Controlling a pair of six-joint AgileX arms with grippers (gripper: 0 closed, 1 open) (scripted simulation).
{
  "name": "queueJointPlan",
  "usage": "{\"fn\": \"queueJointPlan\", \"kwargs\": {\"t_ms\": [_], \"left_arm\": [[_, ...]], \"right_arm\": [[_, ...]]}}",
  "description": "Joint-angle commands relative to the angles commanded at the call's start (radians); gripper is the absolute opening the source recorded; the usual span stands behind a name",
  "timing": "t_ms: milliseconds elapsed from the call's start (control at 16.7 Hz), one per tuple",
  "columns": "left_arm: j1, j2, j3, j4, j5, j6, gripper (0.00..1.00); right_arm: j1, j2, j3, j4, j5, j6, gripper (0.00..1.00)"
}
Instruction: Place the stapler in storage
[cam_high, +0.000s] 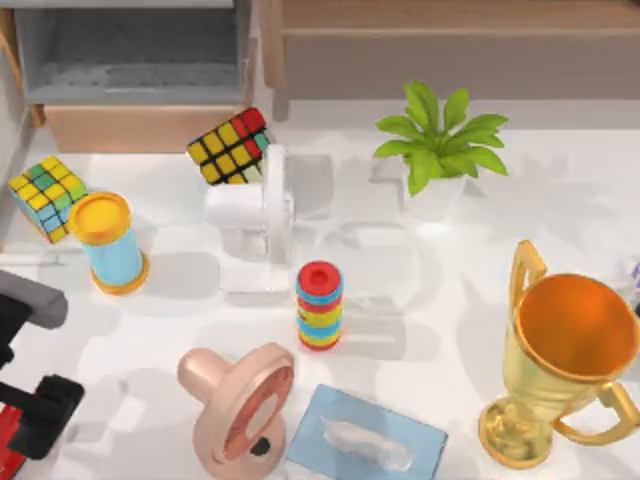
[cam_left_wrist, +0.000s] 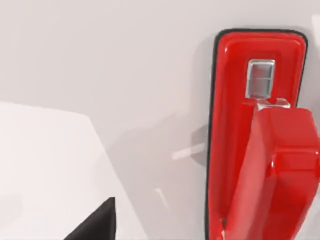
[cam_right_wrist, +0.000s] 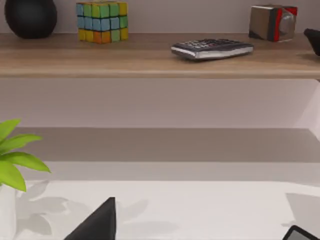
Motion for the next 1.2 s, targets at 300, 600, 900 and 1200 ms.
{"fn": "queueJointPlan", "kwargs": {"t_ms": [300,600,900,1200], "left_arm": [[0.001,0.075,-0.084,0.165,0.000,0.002,1.00],[0.001,0.080,-0.088,0.171,0.000,0.002,0.92],[0.001,0.080,-0.088,0.171,0.000,0.002,0.55],[0.001,0.080,-0.088,0.171,0.000,0.002,0.17]], "right_arm": [[0.000,0.000,0.000,0.000,0.000,0.000,1.00],[0.000,0.000,0.000,0.000,0.000,0.000,1.00],[0.000,0.000,0.000,0.000,0.000,0.000,1.00],[0.000,0.000,0.000,0.000,0.000,0.000,1.00]]}}
